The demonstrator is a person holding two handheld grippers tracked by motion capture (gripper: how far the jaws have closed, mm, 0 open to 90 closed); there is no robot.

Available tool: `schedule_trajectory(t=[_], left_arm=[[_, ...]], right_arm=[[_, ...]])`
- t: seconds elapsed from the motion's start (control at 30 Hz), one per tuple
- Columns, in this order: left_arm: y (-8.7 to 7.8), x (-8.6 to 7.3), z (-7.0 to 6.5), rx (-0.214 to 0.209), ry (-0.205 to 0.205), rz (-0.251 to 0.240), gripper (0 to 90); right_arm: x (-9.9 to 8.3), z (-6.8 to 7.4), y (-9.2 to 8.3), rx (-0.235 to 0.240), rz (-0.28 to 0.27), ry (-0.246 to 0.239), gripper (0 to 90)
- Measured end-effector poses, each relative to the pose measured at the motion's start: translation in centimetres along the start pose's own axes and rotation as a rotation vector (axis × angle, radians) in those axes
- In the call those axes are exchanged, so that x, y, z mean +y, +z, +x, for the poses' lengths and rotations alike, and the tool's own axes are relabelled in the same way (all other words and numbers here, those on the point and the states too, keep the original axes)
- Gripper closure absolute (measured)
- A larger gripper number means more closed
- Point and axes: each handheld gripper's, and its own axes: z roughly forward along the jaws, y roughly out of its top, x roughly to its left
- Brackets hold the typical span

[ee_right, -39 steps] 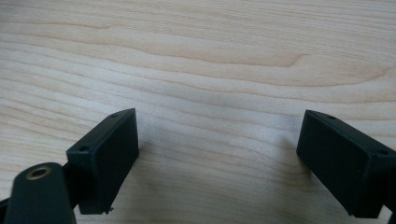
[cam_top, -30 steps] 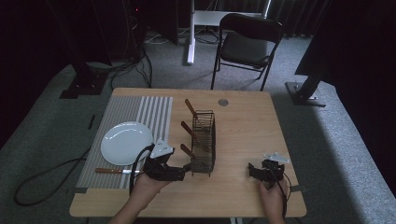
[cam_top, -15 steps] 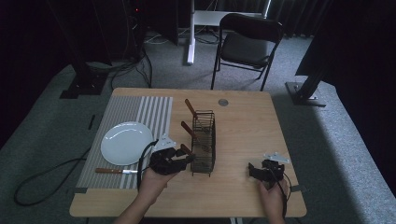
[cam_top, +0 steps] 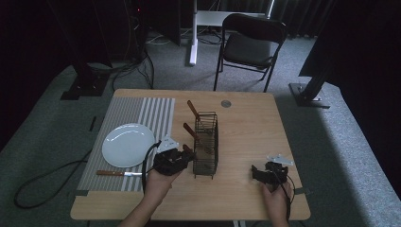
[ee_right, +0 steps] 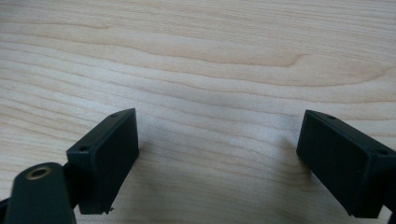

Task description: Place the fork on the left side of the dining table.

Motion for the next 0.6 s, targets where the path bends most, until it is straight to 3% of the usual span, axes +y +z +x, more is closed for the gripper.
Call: schedule_trajectory(t=[0.13,0.2,0.33,0.43,0.6], left_arm=[[0.1,0.0,0.1,0.003,-0.011,-0.015,76.0],[0.2,0.1,0.3,-0.002,-0.039,-0.018,80.2],[0.2,0.3,0.4,0.004,-0.032,-0.022,80.3],[-0.2,0.6,0.6,-0.012,-0.058,-0.039,80.4],[-1.0,1.4,0.4,-0.009,-0.031,-0.054,80.4]], right_arm=[[0.0,0.0,0.0,0.000,0.000,0.000,12.4],[0.0,0.0,0.0,0.000,0.000,0.000,12.4],[0.0,0.0,0.0,0.000,0.000,0.001,12.5],[0.0,0.0,0.0,0.000,0.000,0.001,12.4],[0.0,0.0,0.0,0.000,0.001,0.002,12.5]])
